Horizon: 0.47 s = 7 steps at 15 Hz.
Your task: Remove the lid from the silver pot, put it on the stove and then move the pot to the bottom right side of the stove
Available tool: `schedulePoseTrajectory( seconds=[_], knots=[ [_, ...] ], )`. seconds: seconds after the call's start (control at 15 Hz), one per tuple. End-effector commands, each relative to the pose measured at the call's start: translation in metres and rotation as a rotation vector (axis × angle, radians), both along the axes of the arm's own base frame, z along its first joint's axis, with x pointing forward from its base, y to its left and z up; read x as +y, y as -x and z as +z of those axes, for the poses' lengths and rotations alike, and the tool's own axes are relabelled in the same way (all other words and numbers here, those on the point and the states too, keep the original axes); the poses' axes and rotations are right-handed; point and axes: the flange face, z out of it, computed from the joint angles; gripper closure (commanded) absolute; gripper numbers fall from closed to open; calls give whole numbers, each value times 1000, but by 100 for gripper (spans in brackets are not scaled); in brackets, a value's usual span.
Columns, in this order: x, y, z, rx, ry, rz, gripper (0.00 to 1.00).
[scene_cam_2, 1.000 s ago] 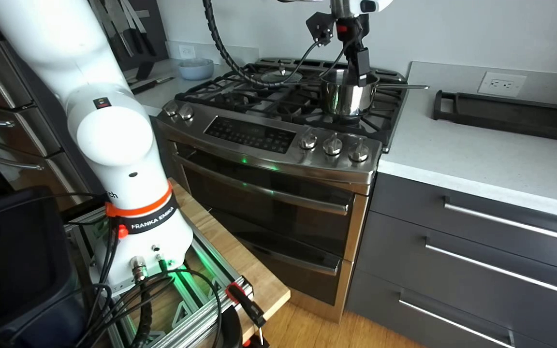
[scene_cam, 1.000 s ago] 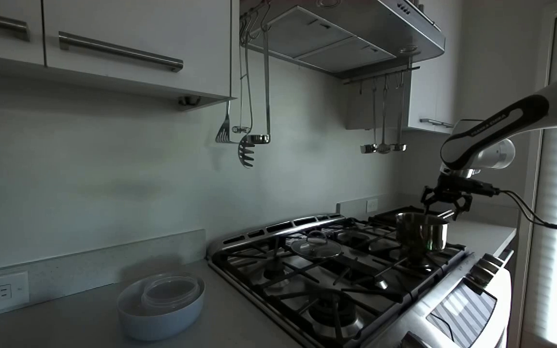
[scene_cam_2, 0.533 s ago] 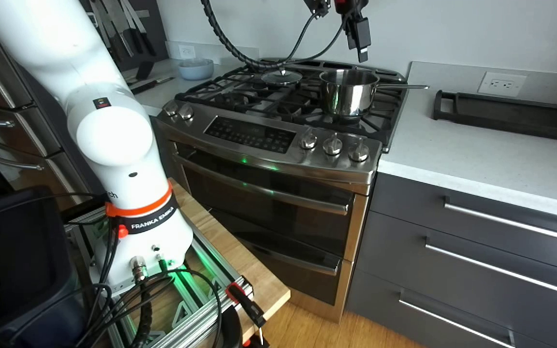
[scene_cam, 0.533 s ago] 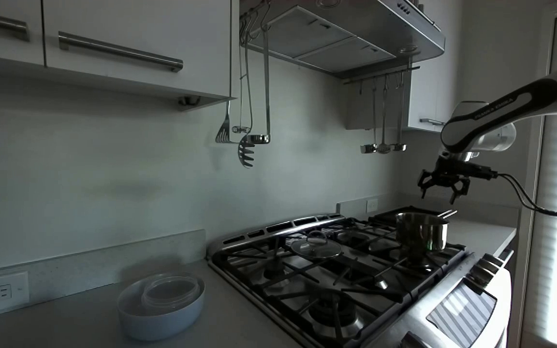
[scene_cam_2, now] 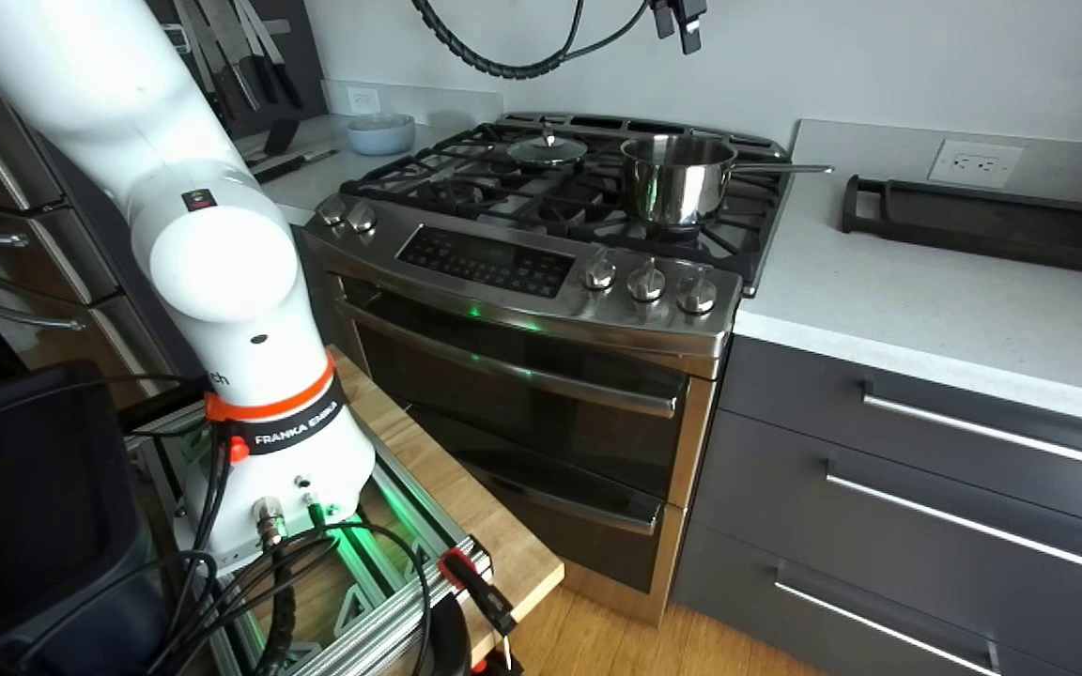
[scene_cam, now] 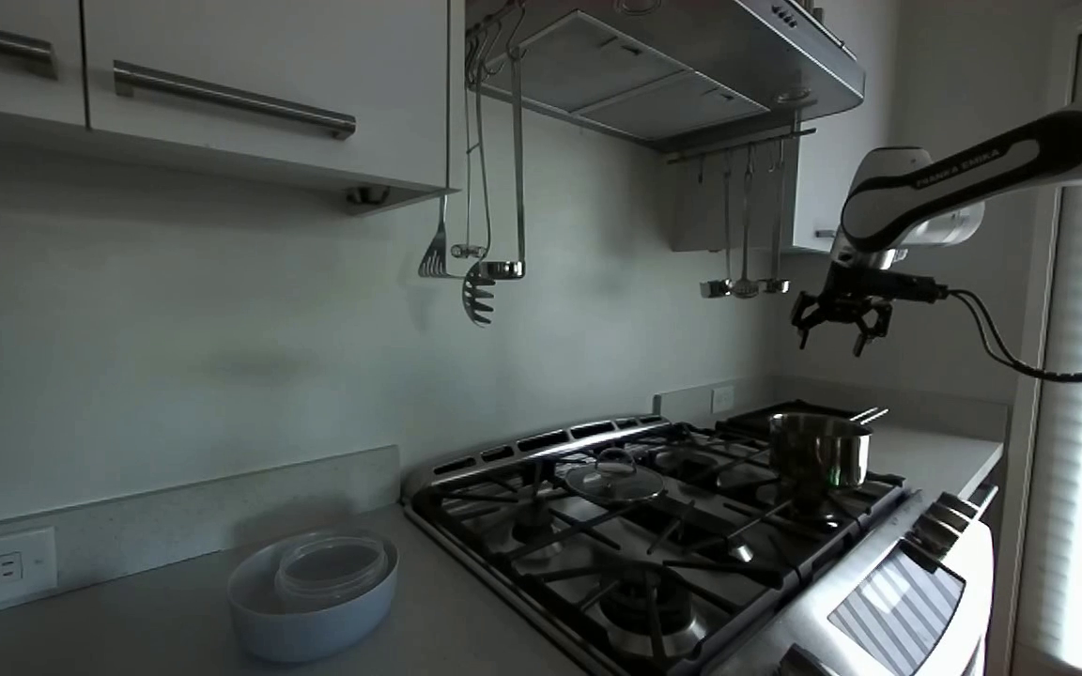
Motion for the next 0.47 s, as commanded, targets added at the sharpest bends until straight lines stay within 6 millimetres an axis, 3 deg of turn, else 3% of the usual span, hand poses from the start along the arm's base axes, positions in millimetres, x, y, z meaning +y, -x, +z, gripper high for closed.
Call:
schedulePoseTrajectory(
  seconds=[0.0,0.4],
  knots=[
    [16,-3,15,31,40,32,0],
    [17,-3,16,9,30,33,0]
  ],
)
